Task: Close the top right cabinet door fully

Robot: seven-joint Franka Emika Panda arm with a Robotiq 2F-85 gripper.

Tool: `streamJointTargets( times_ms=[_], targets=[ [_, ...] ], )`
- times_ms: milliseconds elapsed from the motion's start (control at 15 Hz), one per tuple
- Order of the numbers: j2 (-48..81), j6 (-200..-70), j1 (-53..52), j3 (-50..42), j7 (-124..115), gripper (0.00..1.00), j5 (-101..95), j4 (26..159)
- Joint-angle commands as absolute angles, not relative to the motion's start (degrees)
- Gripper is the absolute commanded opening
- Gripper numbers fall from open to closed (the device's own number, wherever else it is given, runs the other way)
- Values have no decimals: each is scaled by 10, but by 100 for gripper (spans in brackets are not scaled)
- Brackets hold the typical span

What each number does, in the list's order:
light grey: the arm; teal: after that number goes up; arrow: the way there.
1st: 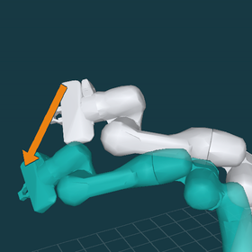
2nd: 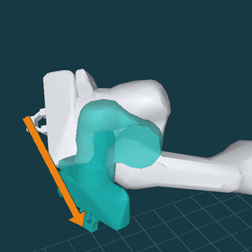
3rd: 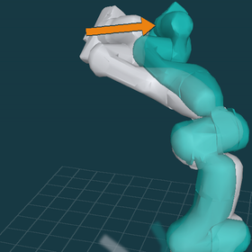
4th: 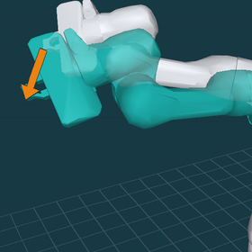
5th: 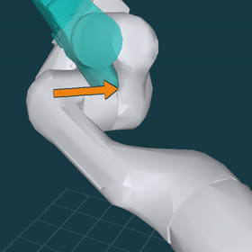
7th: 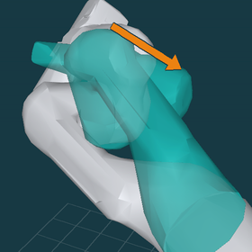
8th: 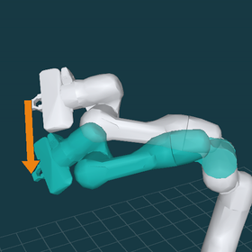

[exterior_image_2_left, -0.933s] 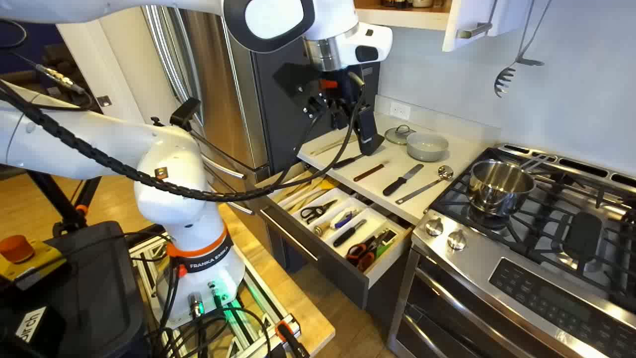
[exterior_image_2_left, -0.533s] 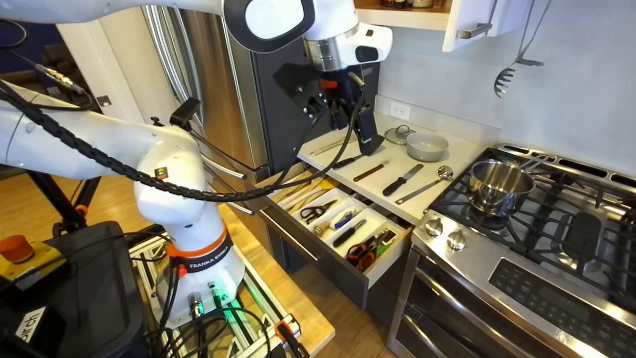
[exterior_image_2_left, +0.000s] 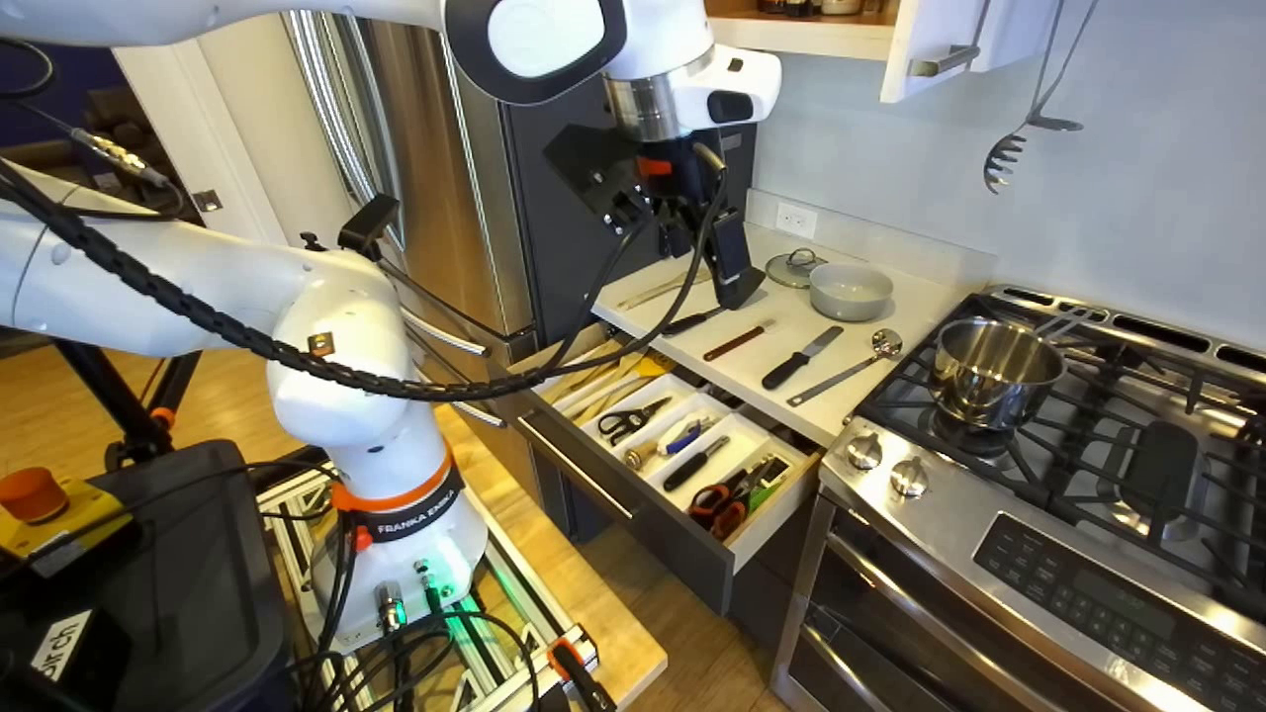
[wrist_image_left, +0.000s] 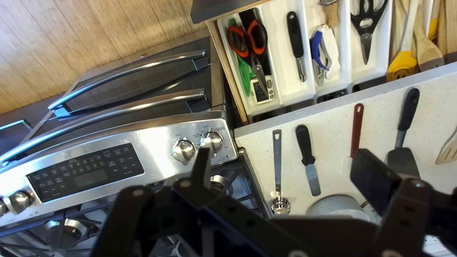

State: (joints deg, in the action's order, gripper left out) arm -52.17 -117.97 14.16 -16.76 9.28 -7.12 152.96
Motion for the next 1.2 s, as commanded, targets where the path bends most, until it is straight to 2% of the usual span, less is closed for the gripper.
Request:
streamJointTargets(
  times_ms=[0, 800, 1133],
  targets=[
    [-521, -1178, 143, -166, 94, 100, -69, 1528],
    [-547, -1205, 148, -185, 116, 100, -71, 1532],
    [-582, -1201, 114, -207, 232, 100, -81, 1451]
  ],
)
